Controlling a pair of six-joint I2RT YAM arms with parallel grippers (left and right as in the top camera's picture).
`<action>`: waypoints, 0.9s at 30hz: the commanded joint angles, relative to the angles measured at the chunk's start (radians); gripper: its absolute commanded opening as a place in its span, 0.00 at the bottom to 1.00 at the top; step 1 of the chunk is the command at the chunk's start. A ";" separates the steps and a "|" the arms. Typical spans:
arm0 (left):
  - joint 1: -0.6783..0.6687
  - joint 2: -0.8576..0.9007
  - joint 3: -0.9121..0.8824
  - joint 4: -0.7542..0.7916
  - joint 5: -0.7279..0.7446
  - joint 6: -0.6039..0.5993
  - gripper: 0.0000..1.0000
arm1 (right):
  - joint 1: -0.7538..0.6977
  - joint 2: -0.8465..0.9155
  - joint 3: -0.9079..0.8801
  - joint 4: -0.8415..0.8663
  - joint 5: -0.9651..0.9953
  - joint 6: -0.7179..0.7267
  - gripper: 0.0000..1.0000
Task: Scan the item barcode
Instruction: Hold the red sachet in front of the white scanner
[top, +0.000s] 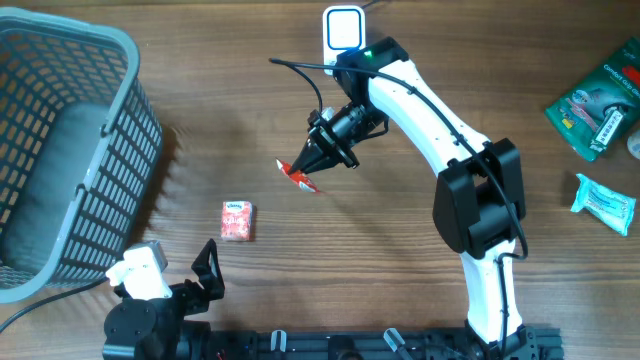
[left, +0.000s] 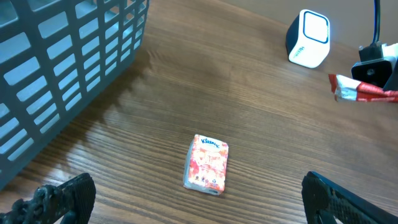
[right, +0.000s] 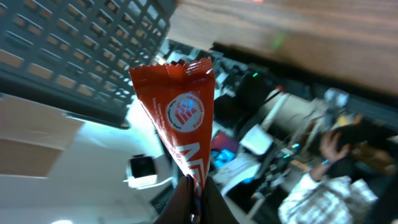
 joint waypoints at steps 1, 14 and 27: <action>-0.005 -0.002 -0.005 0.002 -0.014 0.014 1.00 | 0.003 -0.009 0.006 -0.001 -0.086 0.083 0.04; -0.005 -0.002 -0.005 0.002 -0.014 0.014 1.00 | -0.002 -0.009 0.006 0.062 0.385 0.084 0.04; -0.005 -0.002 -0.005 0.002 -0.014 0.014 1.00 | -0.013 -0.008 0.006 0.524 1.474 0.197 0.05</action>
